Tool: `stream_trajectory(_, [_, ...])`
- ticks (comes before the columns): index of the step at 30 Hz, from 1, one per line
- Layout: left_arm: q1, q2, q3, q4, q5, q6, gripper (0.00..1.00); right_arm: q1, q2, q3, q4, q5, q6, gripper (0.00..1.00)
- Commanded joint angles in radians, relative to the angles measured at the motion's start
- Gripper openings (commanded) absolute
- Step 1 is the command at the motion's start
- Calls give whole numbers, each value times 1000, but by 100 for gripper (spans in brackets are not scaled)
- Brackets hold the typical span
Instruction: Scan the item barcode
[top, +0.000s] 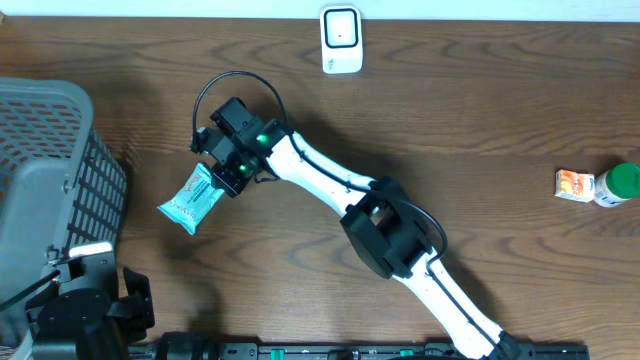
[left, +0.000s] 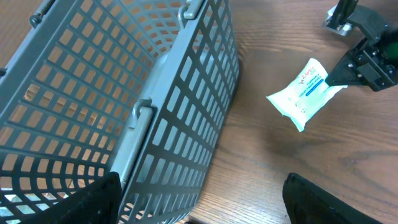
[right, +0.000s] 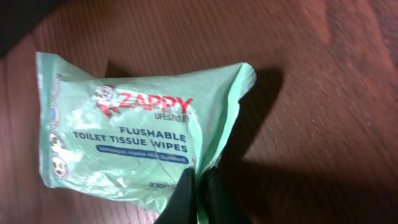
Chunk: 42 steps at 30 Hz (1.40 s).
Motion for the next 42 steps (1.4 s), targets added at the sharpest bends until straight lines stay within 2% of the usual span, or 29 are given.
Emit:
stream_trajectory(1, [0, -3, 6, 0, -16, 13, 83, -34, 56, 9, -121, 170, 58, 1])
stream_trajectory(6, [0, -3, 6, 0, -16, 13, 83, -119, -19, 20, -357, 370, 73, 1])
stream_trajectory(10, [0, -3, 6, 0, -16, 13, 83, -198, -67, 20, -563, 658, 150, 1])
stream_trajectory(13, [0, -3, 6, 0, -16, 13, 84, -244, -78, 20, -650, 660, 172, 1])
stream_trajectory(14, [0, -3, 6, 0, -16, 13, 83, -253, -81, 21, -661, 633, 168, 8])
stream_trajectory(15, [0, -3, 6, 0, -16, 13, 83, -257, -87, 21, -666, 607, 163, 26])
stream_trajectory(16, [0, -3, 6, 0, -16, 13, 84, -259, -93, 24, -666, 583, 162, 39])
stream_trajectory(18, [0, -3, 6, 0, -16, 13, 83, -254, -116, 41, -631, 528, 178, 43])
stream_trajectory(19, [0, -3, 6, 0, -16, 13, 83, -247, -126, 48, -594, 510, 209, 40])
stream_trajectory(21, [0, -3, 6, 0, -16, 13, 83, -229, -145, 50, -475, 503, 328, 12])
stream_trajectory(22, [0, -3, 6, 0, -16, 13, 83, -221, -148, 50, -417, 503, 364, 1])
stream_trajectory(23, [0, -3, 6, 0, -16, 13, 83, -203, -148, 50, -298, 499, 411, 1])
stream_trajectory(26, [0, -3, 6, 0, -16, 13, 83, -160, -143, 50, -100, 425, 436, 1])
stream_trajectory(31, [0, -3, 6, 0, -16, 13, 83, -56, -120, 49, 101, 384, 436, 1])
stream_trajectory(42, [0, -3, 6, 0, -16, 13, 83, 114, -10, 49, 278, 436, 466, 1])
